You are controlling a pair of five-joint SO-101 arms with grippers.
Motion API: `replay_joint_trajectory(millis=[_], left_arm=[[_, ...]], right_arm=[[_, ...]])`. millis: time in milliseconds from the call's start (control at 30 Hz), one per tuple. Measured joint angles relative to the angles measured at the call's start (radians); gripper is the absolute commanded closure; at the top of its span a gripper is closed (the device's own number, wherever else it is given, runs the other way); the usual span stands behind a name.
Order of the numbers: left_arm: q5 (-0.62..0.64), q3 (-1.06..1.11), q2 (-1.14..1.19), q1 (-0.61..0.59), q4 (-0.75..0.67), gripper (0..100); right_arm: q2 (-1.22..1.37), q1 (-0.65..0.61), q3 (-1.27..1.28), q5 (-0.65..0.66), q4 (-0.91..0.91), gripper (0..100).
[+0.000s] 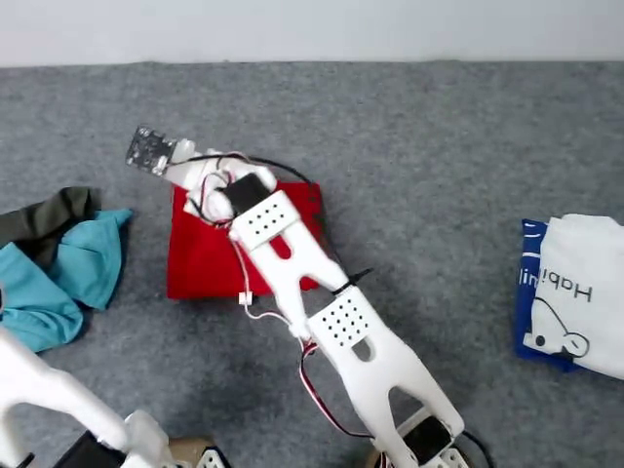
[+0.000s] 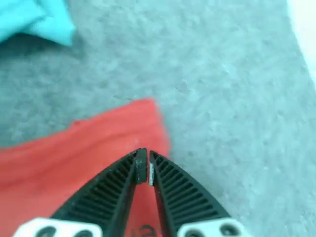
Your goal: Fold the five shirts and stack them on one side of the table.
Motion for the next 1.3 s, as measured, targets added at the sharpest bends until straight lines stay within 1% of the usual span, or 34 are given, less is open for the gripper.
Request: replay_joint_trajectory(millis=[133,233,467,600,767,900,1033,1233,1300], left_arm=[[0.0,0.0,0.0,0.0,0.0,98],[0.0,0.0,0.0,0.0,0.0,98],[0.0,0.0,0.0,0.0,0.0,98],[0.0,0.0,0.0,0.0,0.0,98],[0.0,0.0,0.0,0.0,0.0,98],[0.0,0.0,0.0,0.0,0.0,98],[0.0,0.0,0.0,0.0,0.0,98],[0.0,0.0,0.0,0.0,0.0,98],[0.0,0.0,0.0,0.0,0.0,98]], right_arm=[[0.008,0.028,0.0,0.0,-0.014,98.9],[0.069,0.057,-0.006,0.0,-0.049,98.9],[0.11,0.138,-0.006,0.0,-0.052,98.9],[0.112,0.149,-0.023,0.0,-0.051,98.9],[0.095,0.149,-0.055,0.0,-0.008,98.9],[0.046,0.158,-0.057,0.0,0.084,98.7],[-0.008,0.189,-0.057,0.0,0.244,98.7],[-0.064,0.19,-0.057,-0.089,0.499,95.4],[-0.071,0.19,-0.057,-0.13,0.546,95.3]])
